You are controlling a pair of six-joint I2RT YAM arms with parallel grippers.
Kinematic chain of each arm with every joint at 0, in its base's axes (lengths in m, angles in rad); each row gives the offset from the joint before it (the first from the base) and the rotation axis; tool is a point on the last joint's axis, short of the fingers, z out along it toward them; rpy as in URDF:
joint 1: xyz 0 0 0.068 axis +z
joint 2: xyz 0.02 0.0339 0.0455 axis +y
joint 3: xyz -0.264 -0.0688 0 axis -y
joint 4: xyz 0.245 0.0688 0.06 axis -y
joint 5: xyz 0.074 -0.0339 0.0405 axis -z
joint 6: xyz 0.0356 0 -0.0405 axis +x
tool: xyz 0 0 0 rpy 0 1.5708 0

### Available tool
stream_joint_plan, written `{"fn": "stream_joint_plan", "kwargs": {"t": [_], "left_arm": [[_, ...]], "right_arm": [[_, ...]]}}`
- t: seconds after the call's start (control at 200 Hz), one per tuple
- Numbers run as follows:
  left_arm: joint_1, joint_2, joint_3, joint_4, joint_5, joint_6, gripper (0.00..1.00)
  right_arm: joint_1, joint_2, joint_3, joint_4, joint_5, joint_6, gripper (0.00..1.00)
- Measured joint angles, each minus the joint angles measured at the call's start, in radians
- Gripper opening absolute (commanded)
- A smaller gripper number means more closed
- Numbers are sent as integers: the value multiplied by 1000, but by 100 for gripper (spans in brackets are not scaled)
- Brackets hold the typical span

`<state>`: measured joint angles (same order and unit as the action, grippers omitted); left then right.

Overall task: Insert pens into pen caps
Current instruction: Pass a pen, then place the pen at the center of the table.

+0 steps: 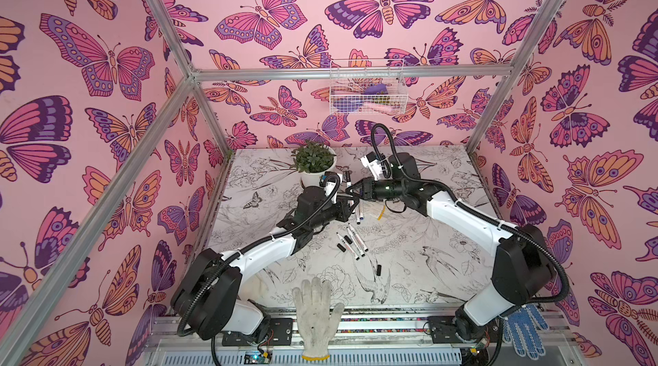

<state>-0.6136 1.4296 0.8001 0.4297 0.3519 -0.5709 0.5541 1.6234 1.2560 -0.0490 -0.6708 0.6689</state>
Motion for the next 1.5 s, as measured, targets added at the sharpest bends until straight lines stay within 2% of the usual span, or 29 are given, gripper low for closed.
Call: {"fn": "stream_joint_plan", "kwargs": {"t": [0.075, 0.17, 0.19, 0.205, 0.391, 0.541, 0.756, 0.906, 1.072, 1.257, 1.332, 1.502], "left_arm": [[0, 3, 0, 1, 0, -4, 14], [0, 6, 0, 1, -1, -7, 22], [0, 7, 0, 1, 1, -7, 34], [0, 7, 0, 1, 0, -5, 38], [-31, 7, 0, -15, 75, 45, 50], [-30, -11, -10, -51, 87, 73, 52], [-5, -126, -119, -68, 53, 70, 53], [24, -206, -192, -114, -79, 25, 56], [28, -212, -195, -217, -241, -19, 55], [31, -196, -191, -284, -312, -48, 56], [31, -193, -189, -295, -320, -54, 56], [31, -193, -189, -303, -331, -65, 57]], "right_arm": [[0, 0, -2, 0, 6, 0, 4], [1, 0, -5, 0, 23, 1, 3], [2, 0, -5, 1, 27, 3, 3], [2, 0, -6, 1, 29, 5, 2], [3, 0, -8, 35, 83, 33, 0], [-16, 0, -8, 36, 136, 34, 0], [-71, 10, -8, -12, 222, -8, 0], [-87, 81, 9, -110, 323, -72, 0], [-87, 242, 100, -245, 444, -117, 0], [-87, 377, 168, -306, 494, -118, 0], [-87, 406, 189, -315, 502, -119, 6], [-87, 435, 224, -315, 510, -117, 32]]}}
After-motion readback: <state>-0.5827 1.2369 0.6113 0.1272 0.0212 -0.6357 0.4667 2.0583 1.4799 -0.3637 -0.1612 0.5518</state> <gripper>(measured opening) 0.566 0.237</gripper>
